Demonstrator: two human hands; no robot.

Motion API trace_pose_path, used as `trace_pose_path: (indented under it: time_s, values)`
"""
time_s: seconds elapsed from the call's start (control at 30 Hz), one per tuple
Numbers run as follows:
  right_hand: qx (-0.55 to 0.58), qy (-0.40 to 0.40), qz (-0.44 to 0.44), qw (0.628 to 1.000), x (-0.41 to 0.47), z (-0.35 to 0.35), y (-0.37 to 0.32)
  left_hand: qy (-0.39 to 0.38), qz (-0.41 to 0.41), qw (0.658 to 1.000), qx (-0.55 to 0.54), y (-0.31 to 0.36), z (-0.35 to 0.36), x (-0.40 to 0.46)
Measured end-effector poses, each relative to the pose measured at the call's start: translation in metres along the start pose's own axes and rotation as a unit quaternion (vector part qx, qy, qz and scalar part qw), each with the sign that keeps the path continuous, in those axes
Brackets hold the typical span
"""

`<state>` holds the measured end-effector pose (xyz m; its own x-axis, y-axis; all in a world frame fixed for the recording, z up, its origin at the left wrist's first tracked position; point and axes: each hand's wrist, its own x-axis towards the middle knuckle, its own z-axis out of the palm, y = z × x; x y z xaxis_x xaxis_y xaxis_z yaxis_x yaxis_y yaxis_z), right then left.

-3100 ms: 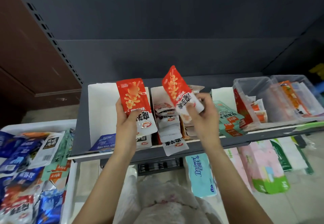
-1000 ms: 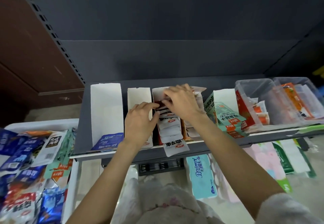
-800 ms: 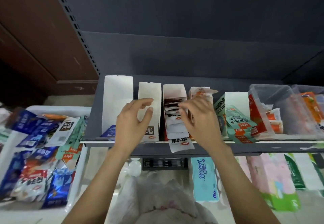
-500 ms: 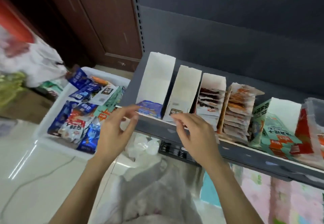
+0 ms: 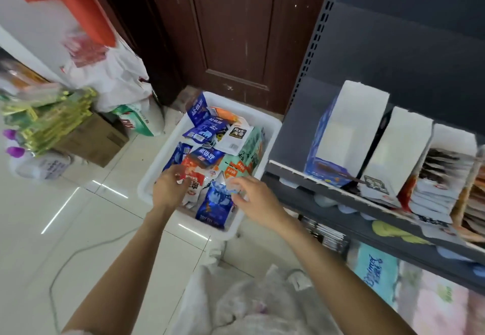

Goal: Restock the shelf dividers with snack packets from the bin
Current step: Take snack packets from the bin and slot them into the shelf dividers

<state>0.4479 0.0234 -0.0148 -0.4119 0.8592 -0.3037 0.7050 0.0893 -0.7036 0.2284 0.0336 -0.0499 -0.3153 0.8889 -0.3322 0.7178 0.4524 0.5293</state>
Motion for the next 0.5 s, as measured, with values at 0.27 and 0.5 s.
trace_pose_path:
  time_s: [0.27,0.5]
  values:
    - [-0.022,0.174,0.252,0.952,0.091,0.042,-0.006,-0.057,0.131,0.989,0.039,-0.004,0.005,0.068]
    - [-0.216,0.132,0.29,0.923,0.14,0.042,0.017,-0.159,0.231,0.94,0.195,-0.013,0.028,0.09]
